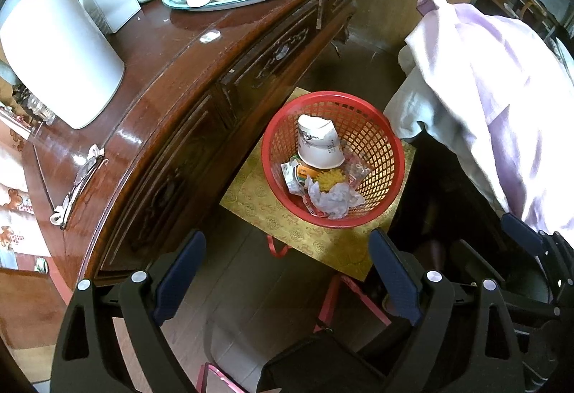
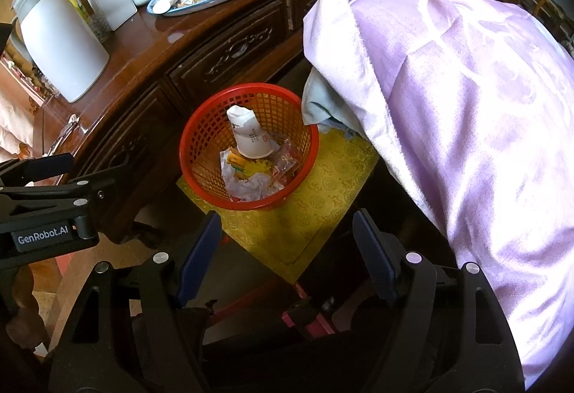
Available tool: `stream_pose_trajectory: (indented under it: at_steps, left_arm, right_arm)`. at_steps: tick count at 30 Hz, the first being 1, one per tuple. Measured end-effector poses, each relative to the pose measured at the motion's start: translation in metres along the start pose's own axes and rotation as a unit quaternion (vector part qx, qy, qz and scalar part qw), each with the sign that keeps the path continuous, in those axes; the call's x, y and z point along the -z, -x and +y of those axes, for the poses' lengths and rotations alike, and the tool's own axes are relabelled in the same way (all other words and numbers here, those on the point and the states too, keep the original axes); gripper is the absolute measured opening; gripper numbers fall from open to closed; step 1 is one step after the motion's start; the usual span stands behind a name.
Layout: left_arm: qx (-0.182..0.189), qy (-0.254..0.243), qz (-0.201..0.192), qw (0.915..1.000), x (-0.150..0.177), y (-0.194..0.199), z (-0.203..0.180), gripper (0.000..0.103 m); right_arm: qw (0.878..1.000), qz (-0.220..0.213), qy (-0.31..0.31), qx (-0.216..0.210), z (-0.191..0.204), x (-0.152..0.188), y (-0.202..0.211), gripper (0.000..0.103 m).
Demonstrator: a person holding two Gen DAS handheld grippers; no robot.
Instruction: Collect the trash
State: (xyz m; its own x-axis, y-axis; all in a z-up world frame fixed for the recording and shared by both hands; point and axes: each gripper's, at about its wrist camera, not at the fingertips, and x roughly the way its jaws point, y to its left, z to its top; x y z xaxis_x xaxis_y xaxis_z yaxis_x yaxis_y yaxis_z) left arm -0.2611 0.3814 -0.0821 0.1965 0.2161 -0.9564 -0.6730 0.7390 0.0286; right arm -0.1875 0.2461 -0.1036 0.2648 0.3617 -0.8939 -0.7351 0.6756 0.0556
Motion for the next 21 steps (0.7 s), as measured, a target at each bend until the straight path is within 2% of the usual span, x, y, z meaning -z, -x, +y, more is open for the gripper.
stream_pose_trajectory:
  at_steps: [21]
  left_arm:
    - [0.001, -0.004, 0.002, 1.0000, -0.0012, -0.0002, -0.0011, 0.091]
  right_arm:
    - [1.000, 0.002, 0.002, 0.002, 0.0011, -0.0001, -0.0015, 0.074]
